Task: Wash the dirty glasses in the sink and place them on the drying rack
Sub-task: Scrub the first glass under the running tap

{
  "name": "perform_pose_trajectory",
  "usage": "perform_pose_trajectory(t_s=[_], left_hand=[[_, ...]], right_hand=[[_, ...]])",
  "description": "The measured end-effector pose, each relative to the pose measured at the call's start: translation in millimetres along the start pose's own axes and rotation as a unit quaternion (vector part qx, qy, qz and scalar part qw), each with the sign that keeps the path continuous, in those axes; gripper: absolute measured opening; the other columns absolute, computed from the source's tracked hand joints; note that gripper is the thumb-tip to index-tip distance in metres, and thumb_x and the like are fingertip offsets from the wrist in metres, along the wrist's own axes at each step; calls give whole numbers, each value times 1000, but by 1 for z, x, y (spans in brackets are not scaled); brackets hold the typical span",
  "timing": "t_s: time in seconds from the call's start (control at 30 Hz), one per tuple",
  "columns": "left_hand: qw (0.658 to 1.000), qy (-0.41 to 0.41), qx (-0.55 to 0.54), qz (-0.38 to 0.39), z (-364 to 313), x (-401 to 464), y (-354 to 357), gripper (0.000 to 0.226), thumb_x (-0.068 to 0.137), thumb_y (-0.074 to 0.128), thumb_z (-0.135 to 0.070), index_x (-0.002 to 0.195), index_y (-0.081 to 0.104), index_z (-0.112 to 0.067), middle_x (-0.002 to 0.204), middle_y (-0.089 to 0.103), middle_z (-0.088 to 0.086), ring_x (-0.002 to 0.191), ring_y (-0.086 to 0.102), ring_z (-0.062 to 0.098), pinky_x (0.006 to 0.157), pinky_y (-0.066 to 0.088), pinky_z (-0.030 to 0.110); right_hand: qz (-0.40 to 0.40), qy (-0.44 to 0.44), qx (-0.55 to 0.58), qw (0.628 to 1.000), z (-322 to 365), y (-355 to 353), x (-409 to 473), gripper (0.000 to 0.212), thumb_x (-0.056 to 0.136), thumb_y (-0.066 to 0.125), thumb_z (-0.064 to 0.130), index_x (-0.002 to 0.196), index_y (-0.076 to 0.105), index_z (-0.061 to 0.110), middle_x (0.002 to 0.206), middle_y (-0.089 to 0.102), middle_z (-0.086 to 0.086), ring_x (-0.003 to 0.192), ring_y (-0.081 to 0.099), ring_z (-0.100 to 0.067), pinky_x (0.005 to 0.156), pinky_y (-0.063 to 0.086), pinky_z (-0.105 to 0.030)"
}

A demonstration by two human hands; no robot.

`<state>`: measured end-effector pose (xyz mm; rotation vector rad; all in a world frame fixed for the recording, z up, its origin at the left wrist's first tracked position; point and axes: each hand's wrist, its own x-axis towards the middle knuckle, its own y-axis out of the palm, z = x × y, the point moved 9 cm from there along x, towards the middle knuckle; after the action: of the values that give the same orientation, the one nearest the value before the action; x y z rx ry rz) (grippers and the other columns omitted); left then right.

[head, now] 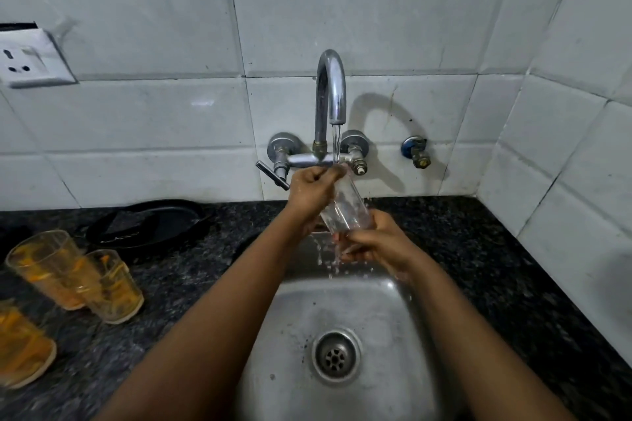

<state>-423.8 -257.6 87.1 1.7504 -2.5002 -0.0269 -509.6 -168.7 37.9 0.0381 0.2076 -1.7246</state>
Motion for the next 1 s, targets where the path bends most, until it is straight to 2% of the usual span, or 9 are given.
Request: perform_pose_trajectory(t_s=[0.1, 0.17, 0.27, 0.4, 0.5, 0.6, 0.7, 0.9, 1.0], left_hand=[[997, -30, -65, 14, 7, -2, -1, 20, 85, 63, -21, 68, 60, -11, 58, 63, -1, 53, 62, 12, 62, 55, 30], [997, -41, 51, -35, 9, 4, -4, 24, 86, 62, -25, 67, 59, -11, 62, 62, 2, 58, 61, 17, 67, 56, 35], [988, -25, 132, -81, 0, 5, -3, 27, 86, 62, -25, 64, 59, -11, 59, 56, 5, 60, 53, 22, 70, 52, 40], [997, 23, 49, -56, -12, -2, -2, 29, 86, 64, -22, 58, 55, -15, 45, 52, -5, 41, 49, 10, 45, 45, 21], [1000, -6, -20, 1, -9, -6, -2, 25, 86, 63, -21, 63, 55, -14, 47, 55, -6, 42, 51, 8, 47, 46, 21], [994, -38, 96, 25, -4, -1, 0, 27, 87, 62, -24, 63, 56, -12, 56, 55, 3, 46, 51, 13, 51, 47, 24], [983, -26, 170, -56, -5, 6, -5, 33, 85, 63, -26, 55, 56, -16, 55, 55, 15, 48, 49, 21, 58, 46, 31], [993, 39, 90, 65, -8, -6, 7, 40, 86, 63, -23, 50, 49, -10, 42, 47, 2, 38, 42, 16, 47, 37, 20], [986, -7, 140, 89, 0, -4, 10, 37, 88, 60, -27, 55, 51, -12, 50, 53, 3, 44, 49, 14, 50, 44, 21]], right_hand=[[55, 23, 110, 992, 0, 8, -5, 32, 79, 66, 6, 110, 56, 3, 88, 67, -14, 72, 66, -23, 63, 56, -32], [-43, -18, -162, 986, 10, 0, -4, 53, 74, 74, 13, 119, 46, 4, 92, 62, -4, 79, 61, -18, 62, 48, -24], [-203, -92, -501, 836, 34, 4, -14, 81, 72, 76, 31, 134, 28, 10, 116, 54, -12, 102, 57, -28, 77, 45, -30], [-89, -60, -174, 979, 19, 0, -4, 67, 69, 78, 17, 126, 43, 10, 105, 62, -3, 84, 62, -15, 65, 49, -23], [60, 37, 97, 993, 2, 11, -2, 42, 80, 66, 3, 117, 49, 11, 96, 69, -12, 75, 67, -20, 61, 55, -29], [-33, -1, -153, 988, 6, 6, 2, 57, 72, 75, 11, 119, 44, 12, 110, 62, -10, 91, 64, -24, 71, 52, -32], [-208, -86, -495, 839, 38, 8, -10, 73, 68, 79, 25, 125, 34, 11, 117, 54, -13, 105, 57, -31, 76, 44, -30], [54, 40, 27, 997, -4, 13, -4, 49, 74, 72, 5, 118, 50, 7, 104, 67, -14, 88, 68, -27, 79, 56, -40], [1, 21, -53, 998, -2, 7, -3, 47, 73, 73, 5, 114, 51, 11, 99, 65, -8, 83, 67, -22, 69, 54, -32]])
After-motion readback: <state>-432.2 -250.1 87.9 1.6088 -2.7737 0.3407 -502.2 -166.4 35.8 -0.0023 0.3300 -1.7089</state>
